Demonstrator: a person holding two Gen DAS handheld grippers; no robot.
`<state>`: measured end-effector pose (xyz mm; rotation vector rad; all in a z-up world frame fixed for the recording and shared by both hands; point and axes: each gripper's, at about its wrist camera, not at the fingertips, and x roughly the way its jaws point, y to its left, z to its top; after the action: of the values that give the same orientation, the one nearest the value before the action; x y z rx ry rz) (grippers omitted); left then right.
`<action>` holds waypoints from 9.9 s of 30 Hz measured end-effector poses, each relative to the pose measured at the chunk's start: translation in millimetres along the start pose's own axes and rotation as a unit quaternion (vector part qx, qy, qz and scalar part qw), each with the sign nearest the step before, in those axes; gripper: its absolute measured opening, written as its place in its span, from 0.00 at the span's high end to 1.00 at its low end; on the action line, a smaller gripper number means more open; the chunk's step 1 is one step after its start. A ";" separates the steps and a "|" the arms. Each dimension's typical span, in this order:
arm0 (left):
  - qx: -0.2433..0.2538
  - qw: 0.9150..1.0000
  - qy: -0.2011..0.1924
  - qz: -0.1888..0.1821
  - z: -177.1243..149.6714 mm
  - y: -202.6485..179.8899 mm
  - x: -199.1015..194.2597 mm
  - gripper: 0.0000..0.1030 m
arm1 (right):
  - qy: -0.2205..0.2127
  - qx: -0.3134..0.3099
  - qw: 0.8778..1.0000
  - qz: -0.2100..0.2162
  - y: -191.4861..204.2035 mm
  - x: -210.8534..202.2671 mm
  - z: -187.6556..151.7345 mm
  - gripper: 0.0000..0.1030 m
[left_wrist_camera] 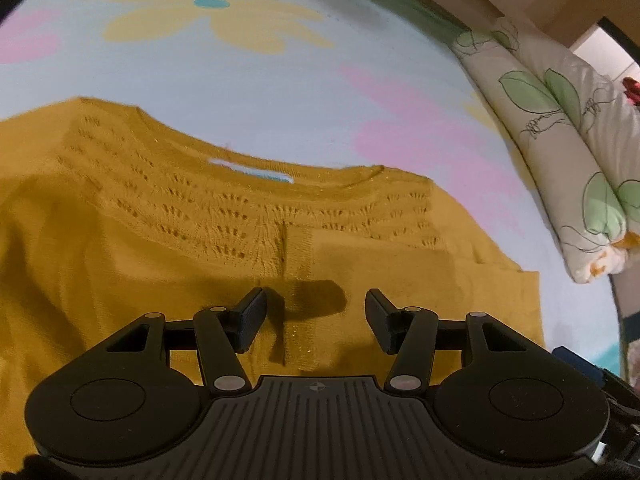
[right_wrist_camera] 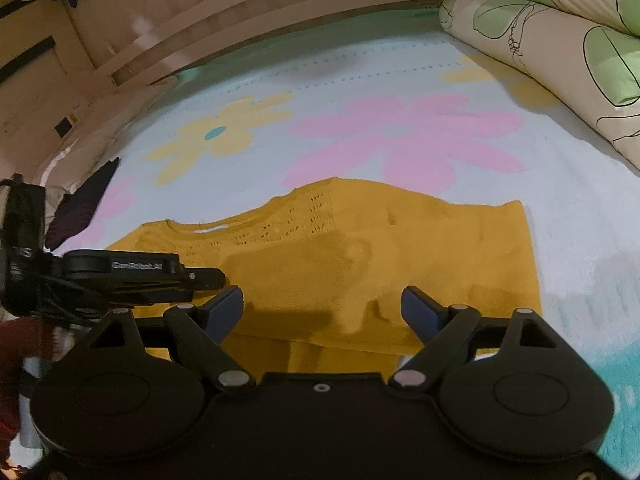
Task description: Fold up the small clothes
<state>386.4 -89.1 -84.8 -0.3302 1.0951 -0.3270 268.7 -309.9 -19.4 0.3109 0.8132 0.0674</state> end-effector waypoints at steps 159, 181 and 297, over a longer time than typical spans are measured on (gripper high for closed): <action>0.078 0.991 -0.102 0.044 5.0 56.5 -81.2 0.48 | 0.000 0.022 0.999 0.039 42.8 25.9 20.2 0.01; 0.015 0.986 -0.135 0.092 14.7 138.3 -116.1 0.48 | 0.084 0.049 0.995 0.035 49.8 92.4 -3.3 0.85; 0.087 0.993 -0.041 0.071 -120.3 155.2 -210.8 0.07 | 0.070 0.006 0.997 -0.032 0.2 -87.0 -101.3 0.14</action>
<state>204.0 126.9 -29.9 -0.1078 0.9957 -0.2772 135.5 -300.1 -23.4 0.2941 0.9622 0.0250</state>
